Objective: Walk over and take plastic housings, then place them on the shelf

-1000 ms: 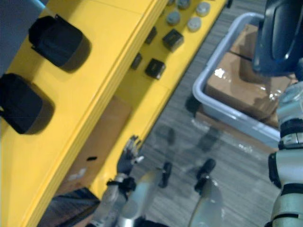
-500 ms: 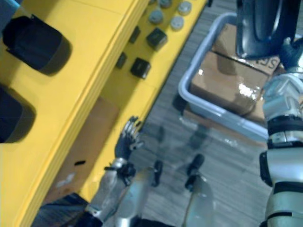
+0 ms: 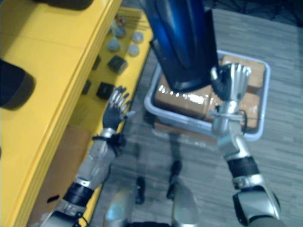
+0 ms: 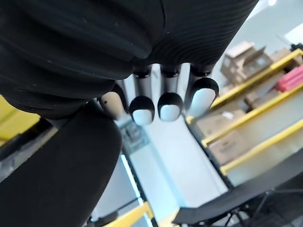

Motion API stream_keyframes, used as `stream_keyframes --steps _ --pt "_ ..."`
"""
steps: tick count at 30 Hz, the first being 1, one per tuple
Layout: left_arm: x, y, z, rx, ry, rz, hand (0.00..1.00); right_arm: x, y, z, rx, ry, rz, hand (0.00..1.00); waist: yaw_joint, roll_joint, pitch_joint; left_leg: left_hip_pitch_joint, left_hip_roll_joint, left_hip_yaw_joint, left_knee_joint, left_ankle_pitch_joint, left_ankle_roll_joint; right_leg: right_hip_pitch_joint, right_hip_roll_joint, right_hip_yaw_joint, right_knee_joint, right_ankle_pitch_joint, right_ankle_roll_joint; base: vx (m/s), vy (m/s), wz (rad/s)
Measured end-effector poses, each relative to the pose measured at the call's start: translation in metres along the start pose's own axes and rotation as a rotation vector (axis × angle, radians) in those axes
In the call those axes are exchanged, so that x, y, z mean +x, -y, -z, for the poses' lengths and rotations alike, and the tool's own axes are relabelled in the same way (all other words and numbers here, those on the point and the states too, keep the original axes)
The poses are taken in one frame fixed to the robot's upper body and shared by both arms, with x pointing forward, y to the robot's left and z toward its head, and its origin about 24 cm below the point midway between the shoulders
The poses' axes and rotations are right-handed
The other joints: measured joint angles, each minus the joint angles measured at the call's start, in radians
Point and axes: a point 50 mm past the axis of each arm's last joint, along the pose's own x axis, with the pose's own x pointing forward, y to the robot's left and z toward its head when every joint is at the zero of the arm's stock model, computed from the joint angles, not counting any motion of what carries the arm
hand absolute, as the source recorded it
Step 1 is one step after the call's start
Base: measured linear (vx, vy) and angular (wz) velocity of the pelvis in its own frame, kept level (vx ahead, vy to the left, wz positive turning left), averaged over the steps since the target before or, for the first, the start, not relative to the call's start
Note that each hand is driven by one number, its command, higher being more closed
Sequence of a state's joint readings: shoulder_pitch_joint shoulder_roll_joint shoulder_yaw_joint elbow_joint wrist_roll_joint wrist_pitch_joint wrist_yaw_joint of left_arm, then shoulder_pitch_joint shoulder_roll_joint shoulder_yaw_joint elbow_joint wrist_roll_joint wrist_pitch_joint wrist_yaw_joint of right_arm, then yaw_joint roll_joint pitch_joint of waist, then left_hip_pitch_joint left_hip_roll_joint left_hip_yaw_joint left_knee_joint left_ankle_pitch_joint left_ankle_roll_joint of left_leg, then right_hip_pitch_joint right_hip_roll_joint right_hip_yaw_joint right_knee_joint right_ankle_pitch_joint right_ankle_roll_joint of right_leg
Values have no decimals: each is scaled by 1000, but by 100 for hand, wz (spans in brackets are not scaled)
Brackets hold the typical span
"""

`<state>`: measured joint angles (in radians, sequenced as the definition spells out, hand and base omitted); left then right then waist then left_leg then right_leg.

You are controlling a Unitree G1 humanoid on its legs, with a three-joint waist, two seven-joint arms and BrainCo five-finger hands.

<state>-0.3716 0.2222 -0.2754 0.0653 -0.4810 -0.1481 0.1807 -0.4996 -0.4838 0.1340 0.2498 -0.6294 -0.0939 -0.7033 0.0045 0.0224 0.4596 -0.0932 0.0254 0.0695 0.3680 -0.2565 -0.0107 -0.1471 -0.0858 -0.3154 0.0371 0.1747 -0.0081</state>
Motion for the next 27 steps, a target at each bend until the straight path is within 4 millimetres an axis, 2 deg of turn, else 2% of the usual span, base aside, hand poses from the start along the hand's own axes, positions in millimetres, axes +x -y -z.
stream_keyframes --steps 5,9,16,20,27 --pt "5 -1 -5 -25 17 -5 0 -21 -12 -6 31 34 -60 100 -8 -5 -53 67 -2 24 -50 8 -1 45 4 18 -26 4 3 13 50 -11" --pt "5 -7 -5 -20 16 -28 0 -26 -19 -15 59 83 -93 100 -8 -11 -66 87 -4 24 -54 8 -1 66 4 19 -34 8 4 -46 39 0" --pt "4 -14 10 10 -48 -56 0 -34 -28 -28 86 138 -128 100 11 -19 -71 71 -10 23 -45 10 0 81 4 15 -86 37 5 -89 35 1" --pt "3 -14 12 12 -57 -49 0 -36 -31 -31 95 144 -140 100 11 -22 -73 72 -11 22 -46 10 0 83 4 14 -86 42 7 -38 49 1" --pt "-12 -8 30 -51 -140 25 0 -50 -45 -43 136 159 -203 100 19 -40 -121 78 -16 11 -47 10 0 100 2 8 -105 47 12 -16 59 5"
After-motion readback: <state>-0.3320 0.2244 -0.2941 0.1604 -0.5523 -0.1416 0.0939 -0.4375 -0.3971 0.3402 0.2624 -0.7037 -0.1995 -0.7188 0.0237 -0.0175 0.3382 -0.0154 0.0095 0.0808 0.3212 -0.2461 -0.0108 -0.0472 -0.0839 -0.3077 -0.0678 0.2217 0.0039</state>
